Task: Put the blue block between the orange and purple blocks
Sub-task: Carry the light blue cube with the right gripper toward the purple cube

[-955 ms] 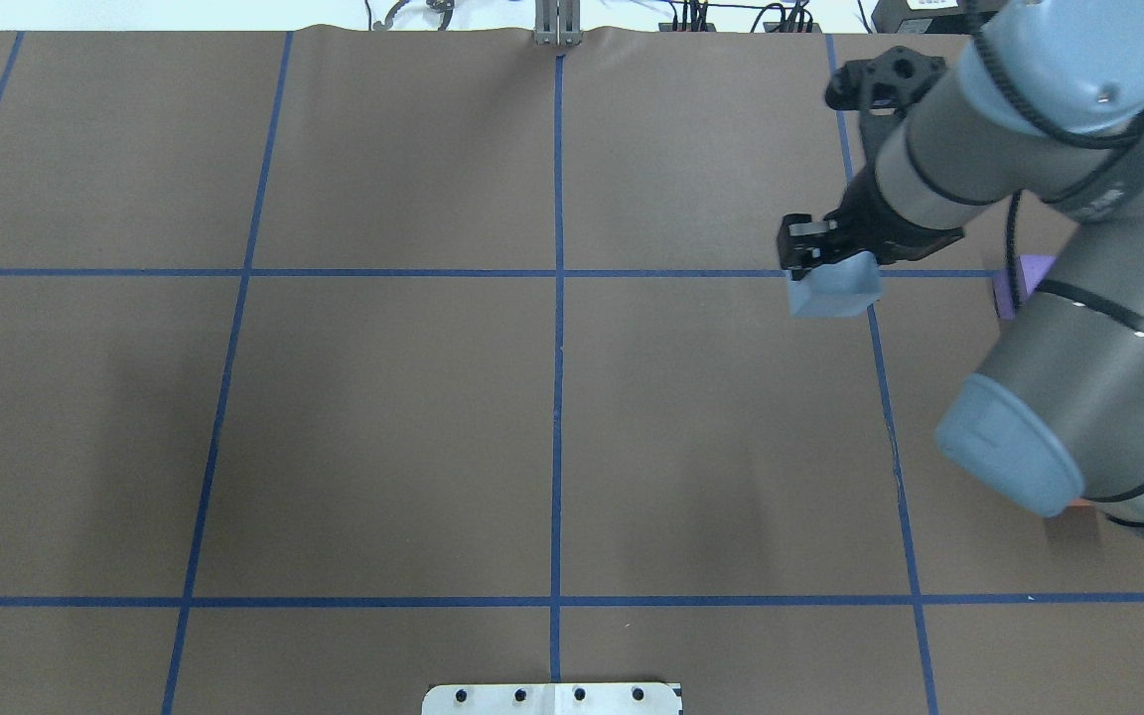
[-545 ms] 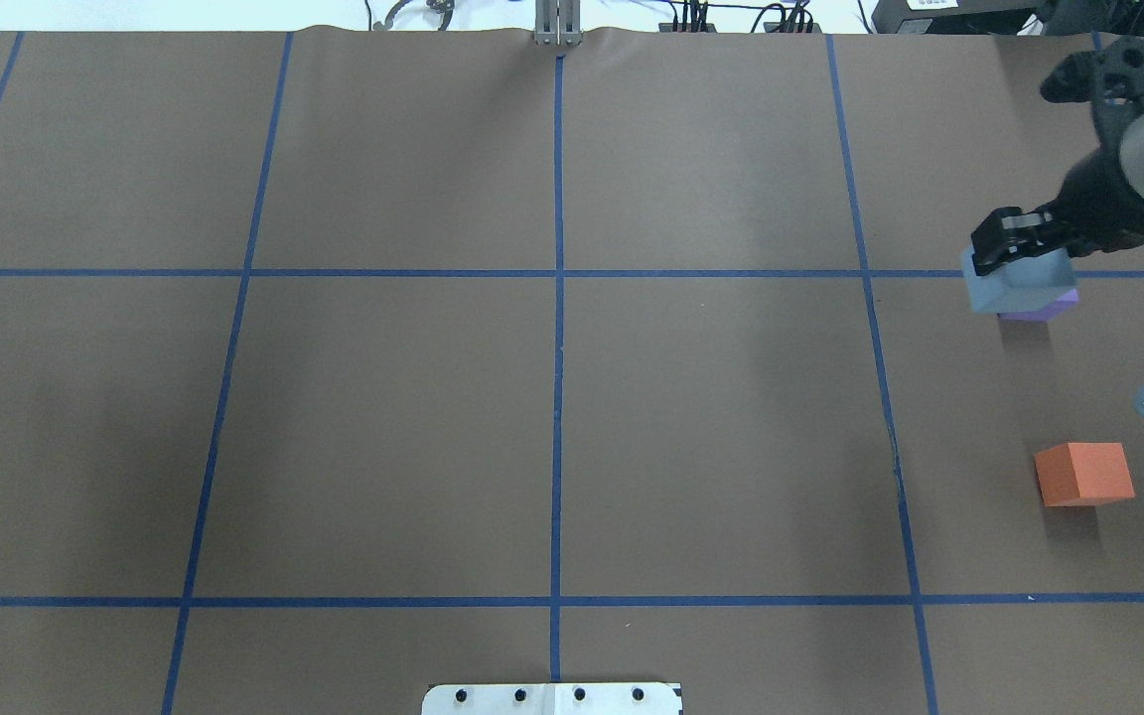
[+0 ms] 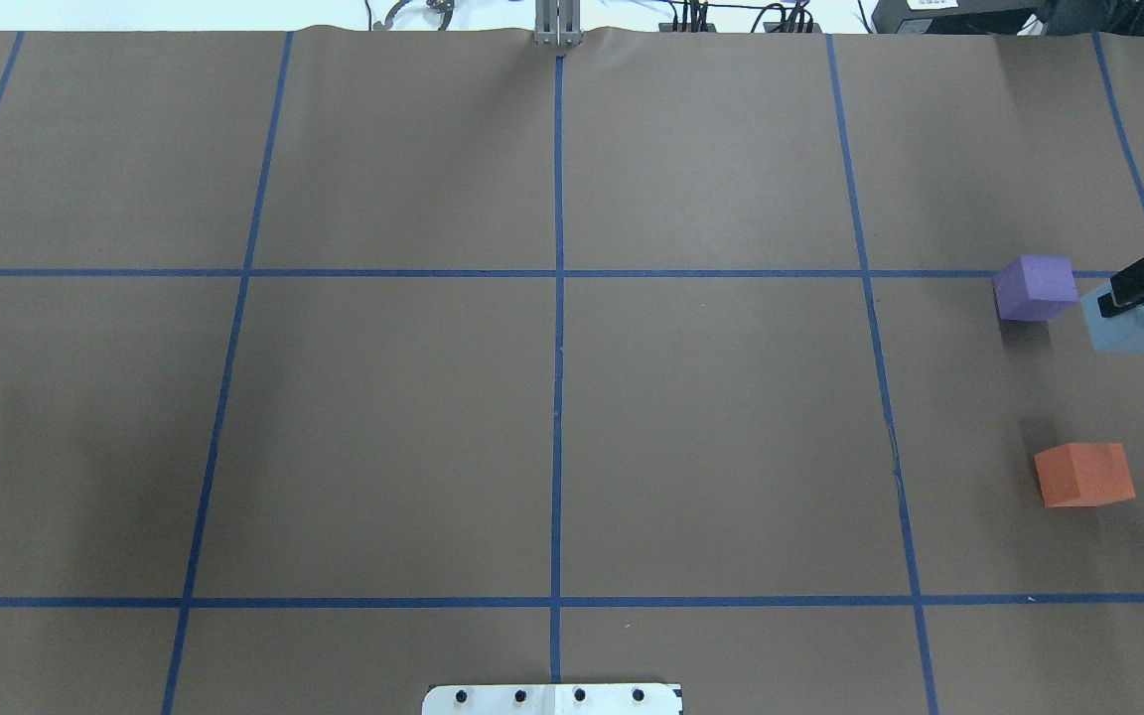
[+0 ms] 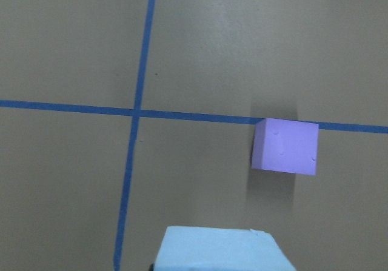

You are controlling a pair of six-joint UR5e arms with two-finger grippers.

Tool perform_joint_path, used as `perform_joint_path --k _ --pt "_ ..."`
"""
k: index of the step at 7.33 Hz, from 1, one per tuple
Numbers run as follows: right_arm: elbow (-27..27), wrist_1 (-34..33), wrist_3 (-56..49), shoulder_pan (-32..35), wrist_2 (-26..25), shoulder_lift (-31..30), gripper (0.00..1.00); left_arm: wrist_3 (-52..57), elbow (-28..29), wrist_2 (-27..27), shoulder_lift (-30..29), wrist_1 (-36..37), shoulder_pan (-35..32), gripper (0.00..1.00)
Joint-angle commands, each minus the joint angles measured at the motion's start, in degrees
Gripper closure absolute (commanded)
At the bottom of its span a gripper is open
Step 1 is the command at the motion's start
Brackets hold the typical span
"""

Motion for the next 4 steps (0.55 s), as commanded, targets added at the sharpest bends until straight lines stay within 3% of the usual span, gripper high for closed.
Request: perform_joint_path --k 1,4 --pt "-4.42 3.7 -0.72 -0.65 -2.24 -0.26 1.0 0.04 0.86 0.07 -0.16 -0.01 0.17 0.0" --pt "-5.75 4.07 0.07 -6.0 -6.64 0.0 1.0 0.04 0.86 0.07 -0.25 -0.01 0.26 0.0"
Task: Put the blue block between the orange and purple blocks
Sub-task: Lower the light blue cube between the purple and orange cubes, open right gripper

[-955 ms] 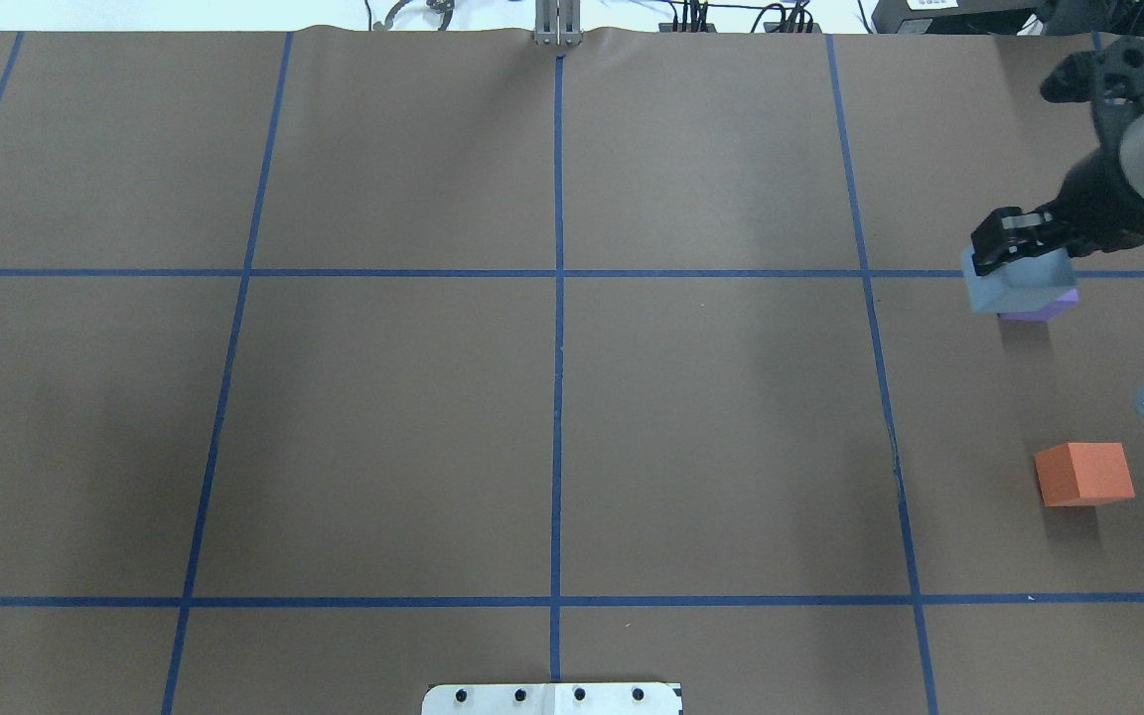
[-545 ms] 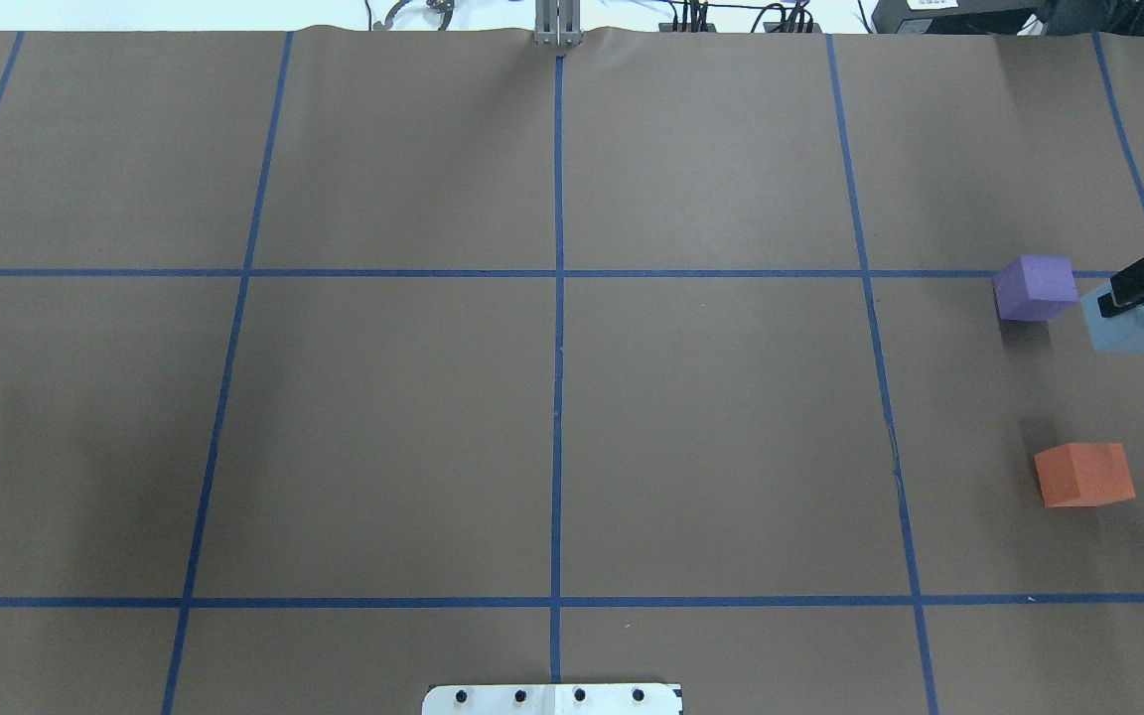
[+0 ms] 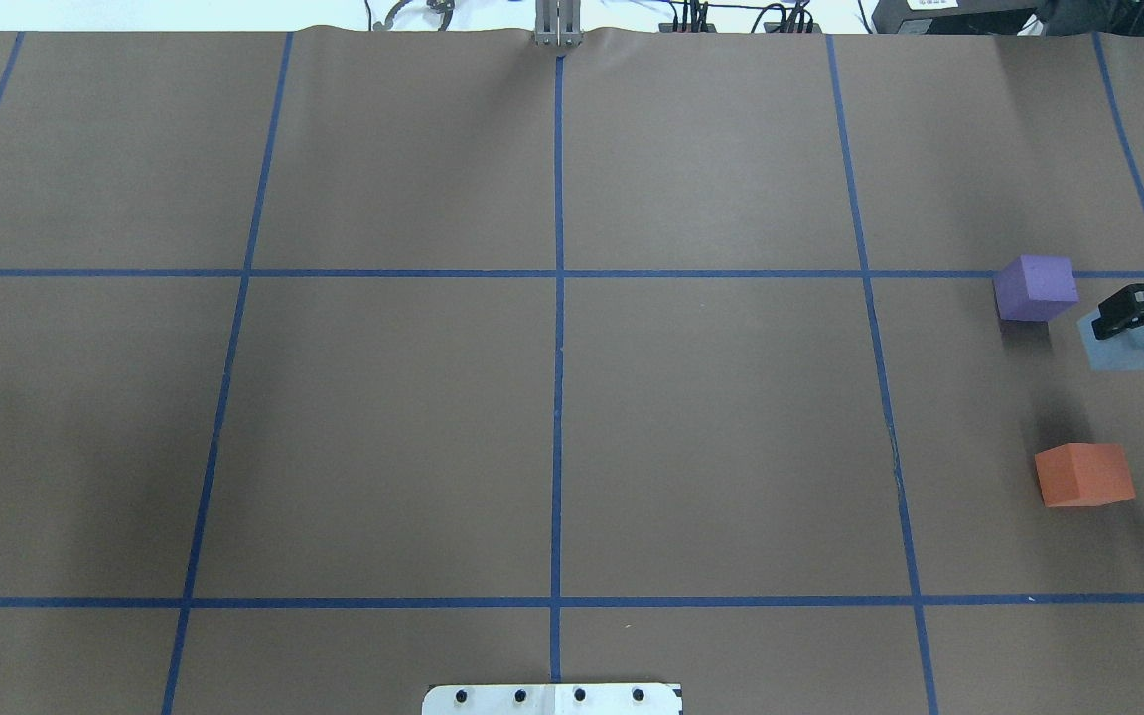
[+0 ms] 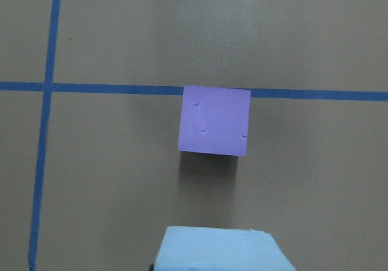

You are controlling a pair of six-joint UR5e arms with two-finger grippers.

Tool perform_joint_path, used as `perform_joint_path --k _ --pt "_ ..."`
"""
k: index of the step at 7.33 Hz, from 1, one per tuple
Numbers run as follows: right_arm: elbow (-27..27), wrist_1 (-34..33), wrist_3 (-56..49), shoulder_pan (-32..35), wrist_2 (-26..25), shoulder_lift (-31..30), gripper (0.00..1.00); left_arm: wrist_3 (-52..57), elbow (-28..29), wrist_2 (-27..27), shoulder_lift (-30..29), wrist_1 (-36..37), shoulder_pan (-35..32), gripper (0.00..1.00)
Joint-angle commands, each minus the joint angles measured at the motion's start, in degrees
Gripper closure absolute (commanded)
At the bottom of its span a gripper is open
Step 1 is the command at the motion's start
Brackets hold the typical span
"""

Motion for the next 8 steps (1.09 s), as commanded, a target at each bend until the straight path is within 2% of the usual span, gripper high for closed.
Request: perform_joint_path --k 1,4,8 --pt "-0.34 0.5 0.45 -2.77 -1.83 0.14 1.0 0.0 0.04 0.0 -0.11 0.0 0.07 0.0" --pt "-6.04 11.12 8.16 -6.37 -1.75 0.23 1.0 0.0 0.13 0.09 -0.46 0.26 0.07 0.0" --pt "-7.19 11.23 9.68 -7.96 -1.84 0.32 1.0 0.0 0.74 0.09 -0.46 0.17 0.24 0.0"
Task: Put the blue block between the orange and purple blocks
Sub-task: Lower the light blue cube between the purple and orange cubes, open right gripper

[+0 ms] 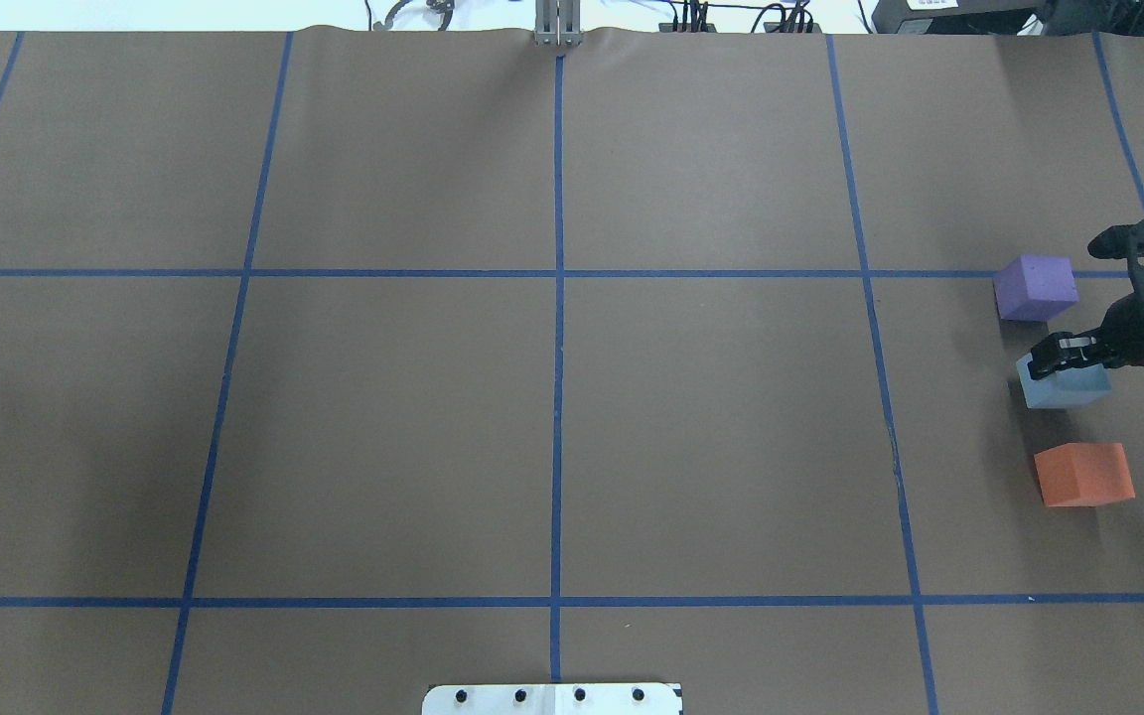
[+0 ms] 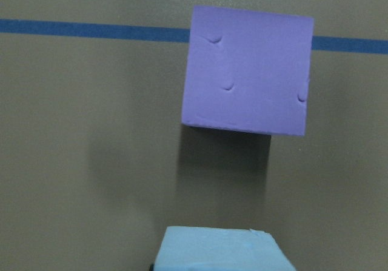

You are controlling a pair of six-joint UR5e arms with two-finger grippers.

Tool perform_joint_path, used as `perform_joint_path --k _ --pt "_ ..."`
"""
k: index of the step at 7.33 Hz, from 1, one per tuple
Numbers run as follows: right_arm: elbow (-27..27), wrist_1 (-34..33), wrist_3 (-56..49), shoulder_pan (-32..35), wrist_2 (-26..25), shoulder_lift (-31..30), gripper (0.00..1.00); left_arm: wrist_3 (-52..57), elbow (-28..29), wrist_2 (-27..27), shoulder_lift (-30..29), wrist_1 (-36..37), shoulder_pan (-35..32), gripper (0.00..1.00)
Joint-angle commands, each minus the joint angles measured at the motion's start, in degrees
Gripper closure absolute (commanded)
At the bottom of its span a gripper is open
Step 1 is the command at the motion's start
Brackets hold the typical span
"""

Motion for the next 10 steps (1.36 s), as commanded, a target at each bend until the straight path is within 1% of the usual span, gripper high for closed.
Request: perform_joint_path --k 1,5,6,7,8,10 --pt "-0.77 0.12 0.03 -0.22 -0.09 0.09 1.0 0.0 0.44 0.0 -0.05 -0.03 0.06 0.0" --pt "-2.62 0.12 -0.23 -0.22 -0.53 2.02 1.0 0.0 0.44 0.0 -0.06 -0.12 0.06 0.0" --pt "-2.71 0.12 -0.41 -0.22 -0.53 2.03 0.83 0.0 0.62 0.0 -0.14 -0.03 0.06 0.0" --pt "-2.71 0.21 -0.5 -0.13 -0.45 1.94 0.38 0.0 0.7 0.0 -0.14 -0.03 0.06 0.0" --pt "-2.71 0.21 -0.5 -0.13 -0.71 1.85 0.01 0.0 0.79 0.0 -0.32 -0.03 0.15 0.0" --pt "-2.54 0.21 -0.41 -0.05 -0.88 1.5 0.0 -0.09 0.79 0.0 -0.41 0.06 0.15 0.0"
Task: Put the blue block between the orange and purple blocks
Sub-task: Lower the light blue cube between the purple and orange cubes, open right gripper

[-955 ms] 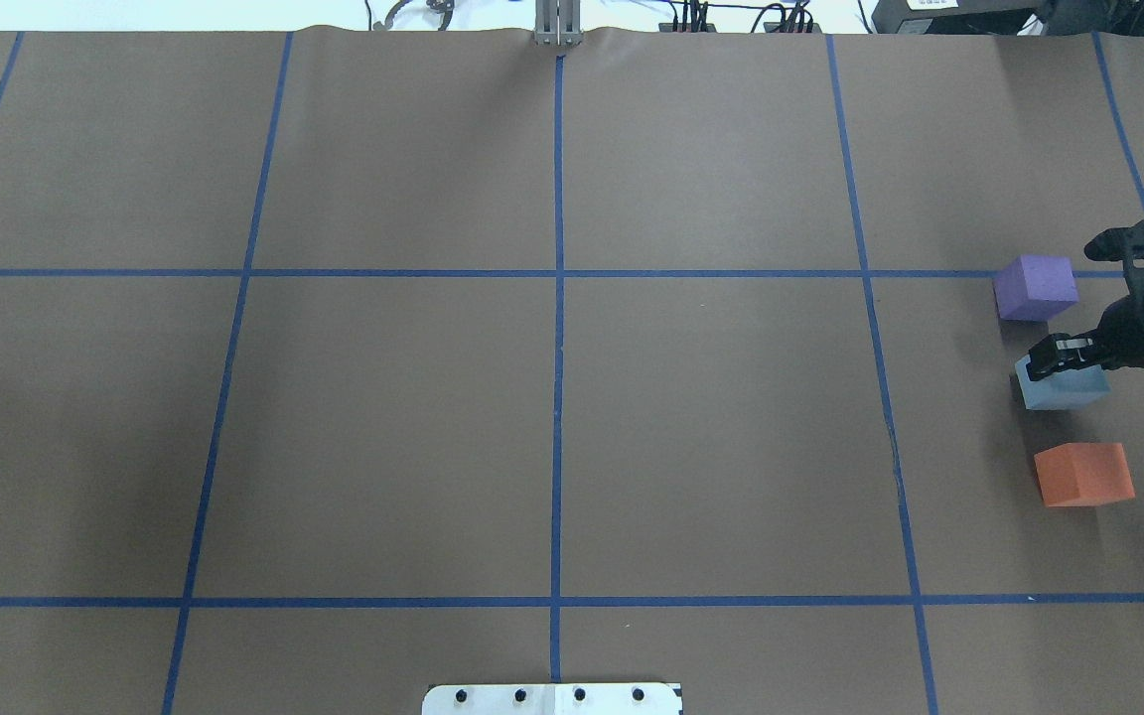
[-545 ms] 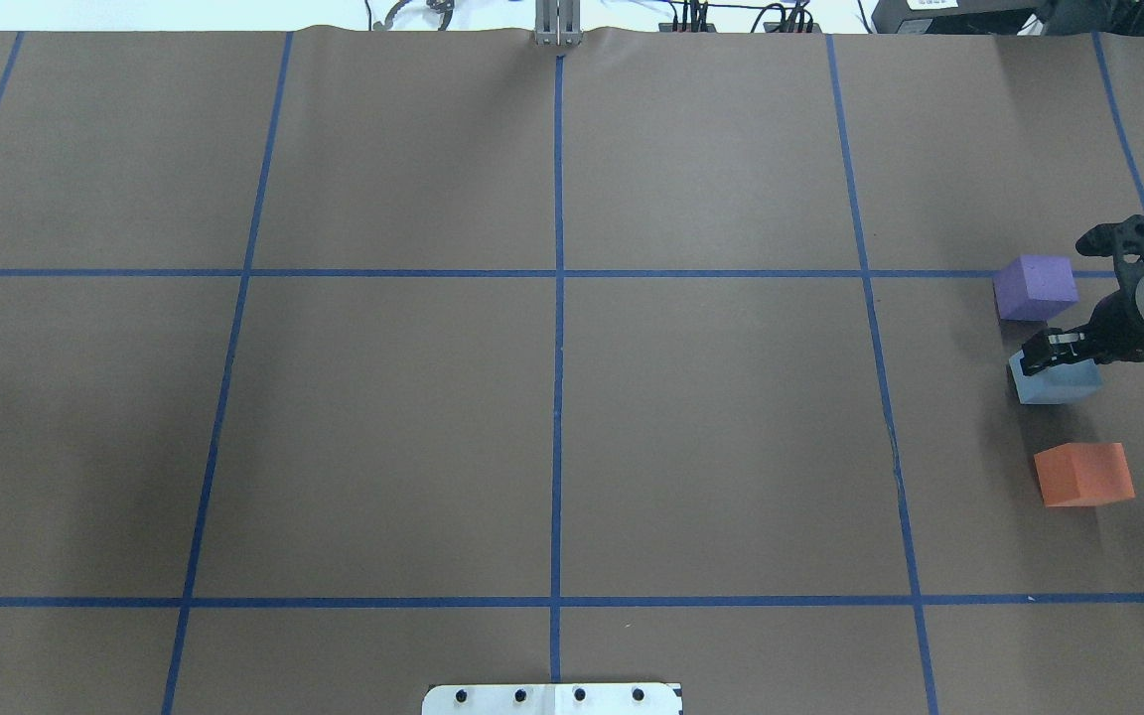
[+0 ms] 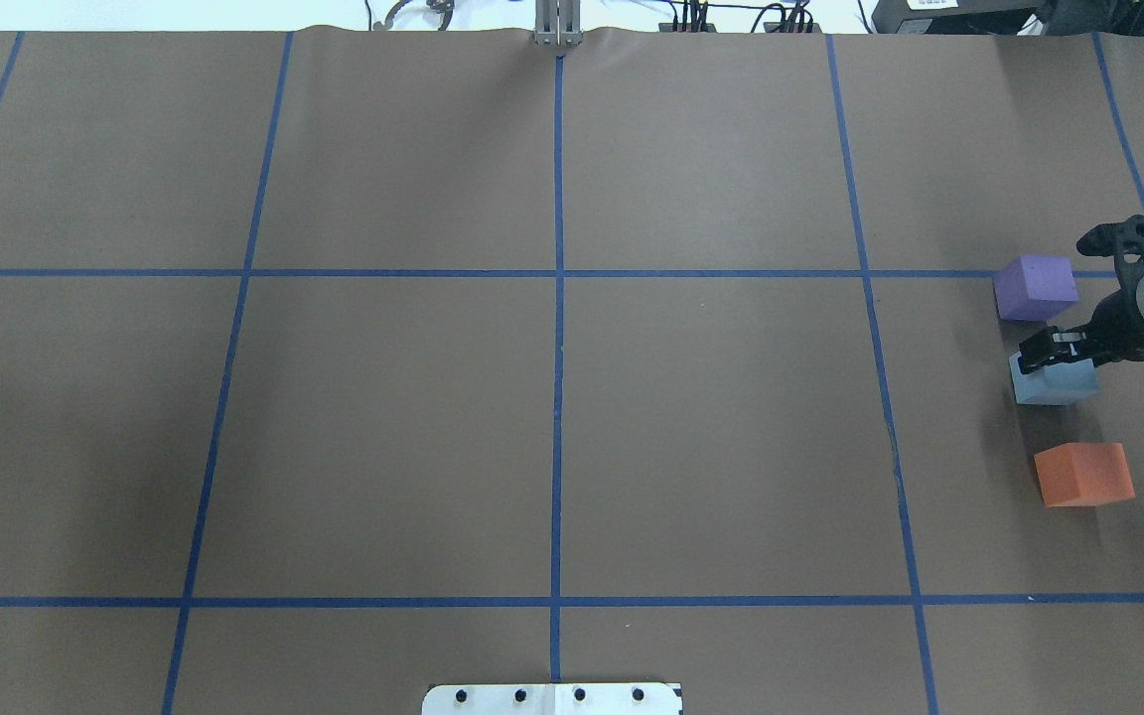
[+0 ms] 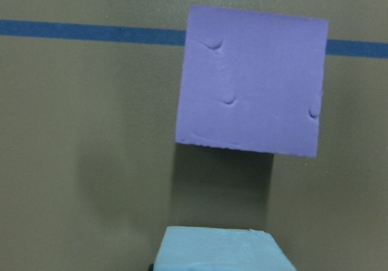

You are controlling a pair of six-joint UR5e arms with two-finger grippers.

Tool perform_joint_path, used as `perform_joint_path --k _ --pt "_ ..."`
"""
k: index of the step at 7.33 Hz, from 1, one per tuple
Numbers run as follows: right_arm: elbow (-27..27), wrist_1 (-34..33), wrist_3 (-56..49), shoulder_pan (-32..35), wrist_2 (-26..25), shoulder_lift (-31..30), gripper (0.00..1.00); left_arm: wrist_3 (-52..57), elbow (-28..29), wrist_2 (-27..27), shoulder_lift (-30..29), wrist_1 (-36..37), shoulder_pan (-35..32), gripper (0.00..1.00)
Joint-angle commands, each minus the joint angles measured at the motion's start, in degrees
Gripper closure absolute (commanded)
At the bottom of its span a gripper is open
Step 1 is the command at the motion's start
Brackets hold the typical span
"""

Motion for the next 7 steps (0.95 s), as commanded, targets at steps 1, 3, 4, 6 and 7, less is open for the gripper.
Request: perform_joint_path --k 1,3,4,6,7 --pt "0.31 0.0 0.06 0.06 0.0 -0.2 0.0 -0.07 -0.06 0.0 -0.05 0.03 -0.04 0.0" --pt "4.41 -0.78 -0.11 1.89 1.14 -0.11 0.0 0.02 0.03 0.0 -0.23 0.03 0.05 0.0" --pt "6.96 -1.05 -0.46 6.26 3.23 -0.46 0.0 0.02 0.03 0.0 -0.23 0.03 -0.04 0.0" --pt "8.04 -5.84 -10.59 15.47 10.07 -0.38 0.0 0.02 0.2 0.0 -0.14 0.03 -0.04 0.0" --pt "9.26 -15.19 -22.23 21.1 11.15 0.06 0.0 0.11 0.2 -0.09 0.03 -0.05 -0.04 0.0"
